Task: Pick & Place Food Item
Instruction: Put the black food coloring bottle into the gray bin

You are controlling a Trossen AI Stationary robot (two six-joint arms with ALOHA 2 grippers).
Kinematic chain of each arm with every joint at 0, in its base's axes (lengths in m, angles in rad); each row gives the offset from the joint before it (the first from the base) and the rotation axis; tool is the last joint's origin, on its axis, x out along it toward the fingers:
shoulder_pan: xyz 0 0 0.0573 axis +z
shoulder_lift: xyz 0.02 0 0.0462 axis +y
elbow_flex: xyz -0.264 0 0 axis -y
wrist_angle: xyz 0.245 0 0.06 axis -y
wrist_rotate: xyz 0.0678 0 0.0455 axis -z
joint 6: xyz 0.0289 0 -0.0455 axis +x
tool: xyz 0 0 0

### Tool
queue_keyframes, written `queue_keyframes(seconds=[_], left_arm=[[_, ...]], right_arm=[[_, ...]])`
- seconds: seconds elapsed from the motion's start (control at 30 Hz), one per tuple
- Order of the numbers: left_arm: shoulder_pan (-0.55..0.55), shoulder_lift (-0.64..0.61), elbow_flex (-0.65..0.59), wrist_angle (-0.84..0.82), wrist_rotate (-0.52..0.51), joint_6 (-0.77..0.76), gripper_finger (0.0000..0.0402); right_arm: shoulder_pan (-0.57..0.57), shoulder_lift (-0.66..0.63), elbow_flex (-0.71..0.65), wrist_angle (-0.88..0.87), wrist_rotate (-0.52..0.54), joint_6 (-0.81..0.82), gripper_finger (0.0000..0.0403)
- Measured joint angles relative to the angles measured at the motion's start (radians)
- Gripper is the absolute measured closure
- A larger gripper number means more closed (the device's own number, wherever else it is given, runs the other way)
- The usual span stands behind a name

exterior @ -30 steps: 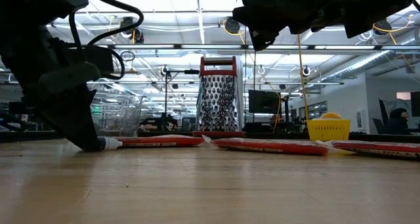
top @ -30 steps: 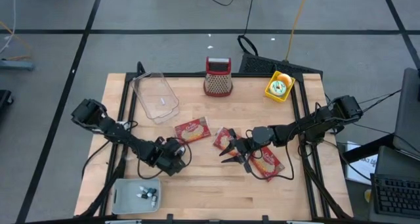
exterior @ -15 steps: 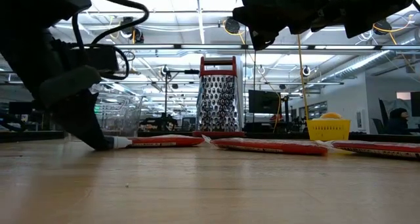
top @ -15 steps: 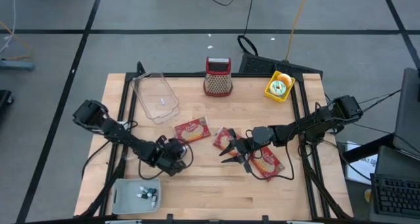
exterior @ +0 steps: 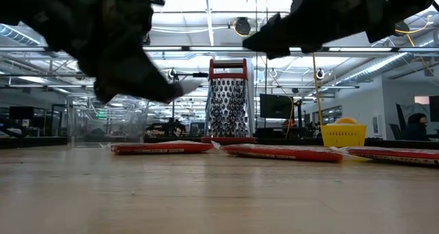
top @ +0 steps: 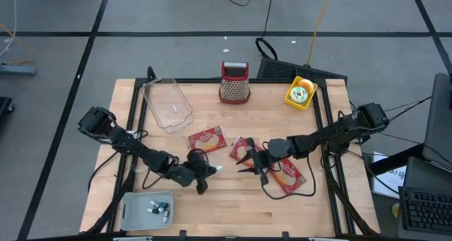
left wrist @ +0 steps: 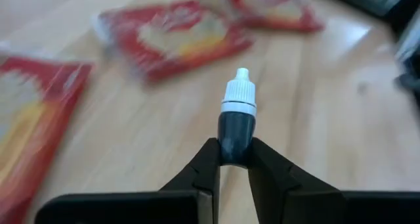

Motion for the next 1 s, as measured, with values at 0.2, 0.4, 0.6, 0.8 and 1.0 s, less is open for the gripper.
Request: queue_keyframes(seconds=[0.2,0.4,0.6,0.8,1.0], left_arm=[[0.021,0.0,0.001,0.158,0.003,0.129,0.0347],[0.037,0.0,0.002,0.176,0.02,0.152,0.0346],[0.042,-0.001,0.002,0.175,0.024,0.157,0.0348],[0.019,-0.065,0.002,0.148,0.211,0.123,0.0349],[-0.083,-0.284,0.003,-0.081,0.284,-0.048,0.0348]], right_arm=[[0.01,0.058,0.0,0.019,0.108,0.005,0.0287],[0.007,0.12,0.0,0.141,0.11,0.026,0.0267],[0.006,0.187,0.0,0.251,0.111,0.01,0.0248],[-0.009,0.196,0.0,0.24,0.111,0.017,0.0238],[-0.012,0.189,0.0,0.224,0.111,0.018,0.0237]])
